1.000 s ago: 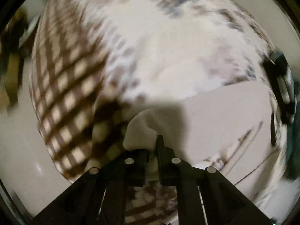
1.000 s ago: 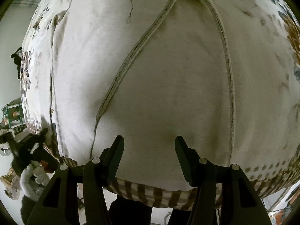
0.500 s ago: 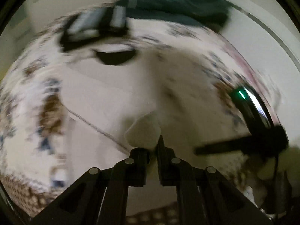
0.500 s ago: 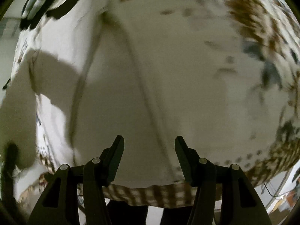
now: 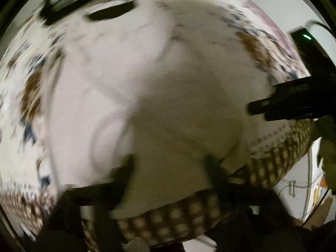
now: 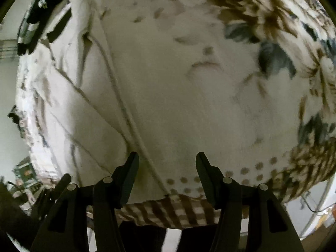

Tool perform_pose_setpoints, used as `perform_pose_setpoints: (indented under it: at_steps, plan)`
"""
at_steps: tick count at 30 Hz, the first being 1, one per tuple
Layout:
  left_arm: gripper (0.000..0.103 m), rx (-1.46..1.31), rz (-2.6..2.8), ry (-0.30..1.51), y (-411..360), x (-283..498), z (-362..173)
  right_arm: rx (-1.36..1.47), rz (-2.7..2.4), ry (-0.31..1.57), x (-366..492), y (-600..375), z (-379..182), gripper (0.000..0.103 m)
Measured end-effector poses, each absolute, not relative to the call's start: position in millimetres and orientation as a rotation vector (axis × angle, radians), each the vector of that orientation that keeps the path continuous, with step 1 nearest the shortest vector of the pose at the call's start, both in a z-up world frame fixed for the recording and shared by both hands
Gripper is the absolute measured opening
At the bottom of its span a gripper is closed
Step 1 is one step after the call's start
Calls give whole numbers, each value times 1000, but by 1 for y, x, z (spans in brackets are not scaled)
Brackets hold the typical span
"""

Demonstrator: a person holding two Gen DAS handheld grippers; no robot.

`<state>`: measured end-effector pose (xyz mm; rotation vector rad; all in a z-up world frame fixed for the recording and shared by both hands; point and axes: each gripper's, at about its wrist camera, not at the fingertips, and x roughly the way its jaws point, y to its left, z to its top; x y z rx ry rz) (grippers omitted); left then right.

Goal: Fold small clothes

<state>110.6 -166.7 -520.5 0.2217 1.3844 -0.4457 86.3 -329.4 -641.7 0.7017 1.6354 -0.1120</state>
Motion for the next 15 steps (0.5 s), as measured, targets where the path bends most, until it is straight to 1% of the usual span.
perform_pose_setpoints:
  at_steps: [5, 7, 9, 10, 15]
  plan:
    - [77, 100, -218, 1469, -80, 124, -540, 765, -6, 1611, 98, -312, -643, 58]
    - [77, 15, -91, 1507, -39, 129, -553, 711, -2, 1658, 100, -296, -658, 58]
    - [77, -80, -4, 1525, -7, 129, -562, 559, -50, 1798, 93, -281, -682, 58]
    - [77, -128, 46, 1541, 11, 129, -568, 540, -54, 1829, 91, -278, -687, 58]
    - [77, -220, 77, 1563, 46, 118, -581, 624, -45, 1768, 77, -293, -662, 58]
